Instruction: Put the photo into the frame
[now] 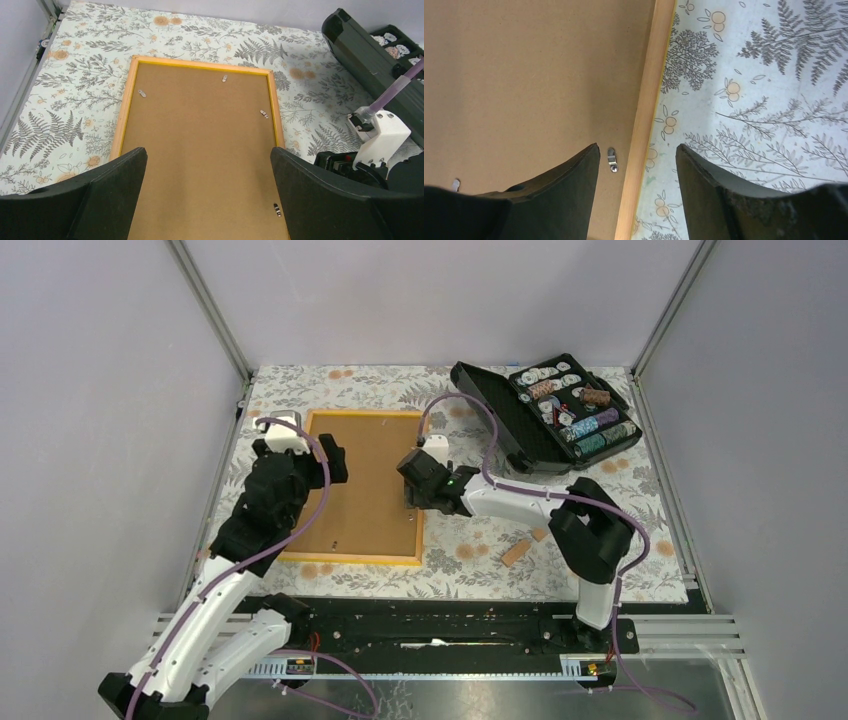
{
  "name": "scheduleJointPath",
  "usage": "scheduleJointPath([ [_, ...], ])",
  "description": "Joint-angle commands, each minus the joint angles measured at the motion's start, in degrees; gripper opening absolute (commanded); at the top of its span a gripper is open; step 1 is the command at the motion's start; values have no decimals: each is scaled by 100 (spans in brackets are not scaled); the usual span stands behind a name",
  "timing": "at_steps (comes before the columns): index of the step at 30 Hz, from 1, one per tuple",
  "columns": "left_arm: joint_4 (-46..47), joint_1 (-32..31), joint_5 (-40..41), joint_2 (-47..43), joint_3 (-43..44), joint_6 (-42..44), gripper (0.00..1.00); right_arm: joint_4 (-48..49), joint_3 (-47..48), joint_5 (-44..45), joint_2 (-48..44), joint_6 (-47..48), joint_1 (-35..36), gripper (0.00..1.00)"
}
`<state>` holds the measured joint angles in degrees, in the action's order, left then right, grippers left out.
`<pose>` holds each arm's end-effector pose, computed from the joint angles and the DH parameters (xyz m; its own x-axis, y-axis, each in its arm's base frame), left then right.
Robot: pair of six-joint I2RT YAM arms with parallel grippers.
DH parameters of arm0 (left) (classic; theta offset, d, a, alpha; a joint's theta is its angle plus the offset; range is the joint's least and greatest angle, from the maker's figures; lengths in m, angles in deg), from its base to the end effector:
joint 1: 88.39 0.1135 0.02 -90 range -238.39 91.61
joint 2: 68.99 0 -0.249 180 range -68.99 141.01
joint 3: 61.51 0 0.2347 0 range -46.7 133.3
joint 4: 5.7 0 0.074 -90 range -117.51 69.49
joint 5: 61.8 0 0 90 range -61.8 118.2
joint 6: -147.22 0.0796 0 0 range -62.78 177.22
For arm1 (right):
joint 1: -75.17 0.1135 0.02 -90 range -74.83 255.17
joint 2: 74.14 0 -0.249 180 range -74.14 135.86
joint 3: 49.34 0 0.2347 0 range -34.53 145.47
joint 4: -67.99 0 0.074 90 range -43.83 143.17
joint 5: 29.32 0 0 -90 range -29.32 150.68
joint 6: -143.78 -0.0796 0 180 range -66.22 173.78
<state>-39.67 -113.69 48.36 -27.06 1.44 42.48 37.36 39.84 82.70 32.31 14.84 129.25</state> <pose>0.1914 -0.0601 0.3307 -0.2207 -0.1598 -0.9621 0.0428 0.9839 -0.1733 0.2669 0.3175 0.1730 -0.7177 0.0024 -0.6963 -0.1957 0.9590 0.2050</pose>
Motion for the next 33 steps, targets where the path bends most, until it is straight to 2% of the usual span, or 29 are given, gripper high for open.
scheduleJointPath([
  [1,358,43,100,113,-57,53,99,453,52,175,302,114,-10,64],
  [6,83,45,-158,423,212,-333,99,706,-63,64,611,222,-16,60],
  [11,-775,97,-426,1065,817,-762,99,871,-420,3,576,444,-82,42],
  [14,-989,195,-628,1233,822,-1009,99,999,-704,-334,470,598,-249,35],
  [17,-1083,423,-714,1275,689,-1139,99,684,-766,-479,451,713,-455,30],
  [21,-1293,923,-1049,1367,650,-1205,99,-19,-810,-181,254,639,-707,29],
  [23,-1327,1146,-1296,1339,587,-1227,99,-253,-886,65,-7,644,-717,35],
  [27,-1202,1387,-1503,1191,275,-1300,99,-765,-894,691,-419,796,-719,66],
  [28,-1181,1426,-1532,1191,182,-1341,99,-847,-881,817,-482,851,-716,71],
  [30,-1174,1536,-1579,1243,-22,-1587,99,-883,-883,807,-592,919,-712,77],
  [33,-971,1809,-2124,1366,-498,-1923,99,-443,-1159,529,-881,735,-633,79],
])
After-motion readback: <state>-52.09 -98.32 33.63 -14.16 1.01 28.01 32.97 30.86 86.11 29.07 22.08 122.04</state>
